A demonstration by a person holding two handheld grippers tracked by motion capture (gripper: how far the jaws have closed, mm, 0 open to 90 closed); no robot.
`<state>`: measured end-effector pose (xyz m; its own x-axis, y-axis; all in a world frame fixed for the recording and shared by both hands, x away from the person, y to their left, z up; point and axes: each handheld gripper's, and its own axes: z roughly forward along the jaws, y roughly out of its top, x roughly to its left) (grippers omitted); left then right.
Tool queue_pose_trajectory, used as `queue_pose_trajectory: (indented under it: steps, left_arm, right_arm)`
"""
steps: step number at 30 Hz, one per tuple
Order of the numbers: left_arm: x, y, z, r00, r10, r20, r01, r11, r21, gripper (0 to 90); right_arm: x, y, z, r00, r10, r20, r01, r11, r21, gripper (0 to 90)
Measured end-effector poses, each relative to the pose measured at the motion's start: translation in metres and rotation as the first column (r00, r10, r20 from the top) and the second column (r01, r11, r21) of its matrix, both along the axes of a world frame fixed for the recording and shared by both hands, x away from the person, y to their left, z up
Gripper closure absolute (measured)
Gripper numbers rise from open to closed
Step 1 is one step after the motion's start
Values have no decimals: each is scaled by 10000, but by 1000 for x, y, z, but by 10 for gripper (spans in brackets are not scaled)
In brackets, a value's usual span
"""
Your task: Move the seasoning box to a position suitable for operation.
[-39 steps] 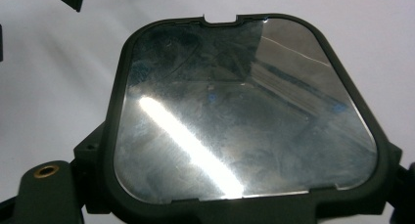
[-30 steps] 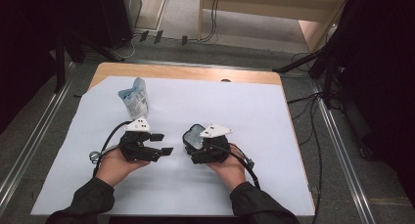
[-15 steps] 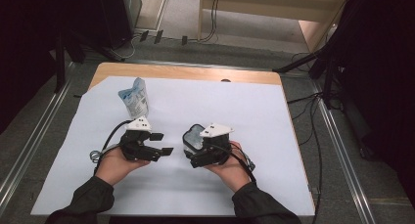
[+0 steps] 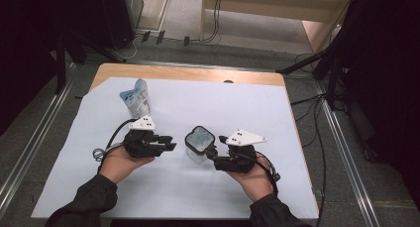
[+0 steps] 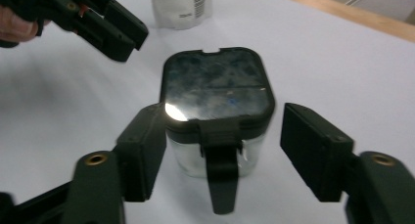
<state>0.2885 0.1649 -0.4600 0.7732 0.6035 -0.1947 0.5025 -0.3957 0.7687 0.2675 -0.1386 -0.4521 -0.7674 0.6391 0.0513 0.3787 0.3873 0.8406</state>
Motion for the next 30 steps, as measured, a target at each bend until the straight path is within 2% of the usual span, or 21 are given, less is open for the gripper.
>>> queue_pose_trajectory:
  steps: [1, 2, 3, 5, 7, 8, 9, 10, 13, 15, 17, 18, 19, 20, 27, 28, 30]
  left_arm:
    - [0, 0, 0, 10000, 0, 0, 0, 10000, 0, 777]
    - [3, 0, 1, 10000, -21, -22, 21, 10000, 67, 777]
    - [5, 0, 2, 9999, -105, -45, 105, 9999, 46, 850]
    - [10, -1, 4, 9998, -188, -84, 188, 9998, 16, 900]
    - [16, -5, 5, 9995, -309, -40, 309, 9993, 207, 900]
    - [21, -6, 4, 9994, -289, -187, 291, 9995, 112, 900]
    - [21, -6, 4, 9994, -289, -187, 291, 9995, 112, 900]
    - [26, -7, 1, 9994, -276, -221, 277, 9996, 35, 900]
    - [29, -9, -5, 9994, -235, -252, 238, 9997, 101, 900]
    - [31, -11, -10, 9990, -323, -317, 320, 9994, -99, 900]
    - [32, -14, -11, 9992, -364, -190, 363, 9993, -81, 900]
    - [33, -15, -12, 9988, -425, -244, 419, 9989, -233, 900]
    - [33, -15, -13, 9985, -462, -289, 453, 9985, -299, 900]
    - [33, -17, -14, 9981, -496, -365, 489, 9986, -180, 900]
    - [31, -23, -17, 9974, -619, -360, 616, 9980, -103, 900]
    - [30, -24, -16, 9964, -665, -522, 652, 9975, -264, 900]
    - [28, -26, -16, 9971, -616, -451, 607, 9979, -209, 900]
  right_arm:
    - [0, 0, 0, 10000, 0, 0, 0, 10000, 0, 376]
    - [-2, -3, 0, 10000, -39, 21, 38, 10000, 62, 438]
    - [-3, -6, 0, 10000, -13, 30, 13, 9999, 171, 499]
    - [-6, -10, -2, 10000, -26, 26, 26, 9998, 218, 603]
    - [-9, -11, -4, 9998, 108, -177, -105, 9997, 202, 745]
    - [-11, -11, -5, 9995, 190, -264, -184, 9995, 248, 825]
    - [-11, -11, -5, 9995, 190, -264, -184, 9995, 248, 825]
    - [-14, -10, -8, 9988, 311, -386, -299, 9991, 310, 900]
    - [-14, -7, -13, 9968, 580, -550, -565, 9980, 287, 900]
    - [-14, -1, -20, 9932, 855, -791, -844, 9963, 176, 900]
    - [-14, 2, -23, 9911, 998, -885, -1000, 9950, 24, 900]
    - [-12, 7, -28, 9888, 1114, -994, -1132, 9935, -125, 900]
    - [-11, 8, -30, 9883, 1141, -1011, -1165, 9930, -182, 900]
    - [-11, 9, -31, 9882, 1143, -1016, -1173, 9928, -237, 900]
    - [-5, 8, -34, 9890, 1000, -1086, -1041, 9940, -330, 900]
    - [-3, 6, -34, 9881, 1012, -1158, -1049, 9941, -262, 900]
    - [-2, 6, -35, 9886, 969, -1149, -1014, 9943, -332, 900]
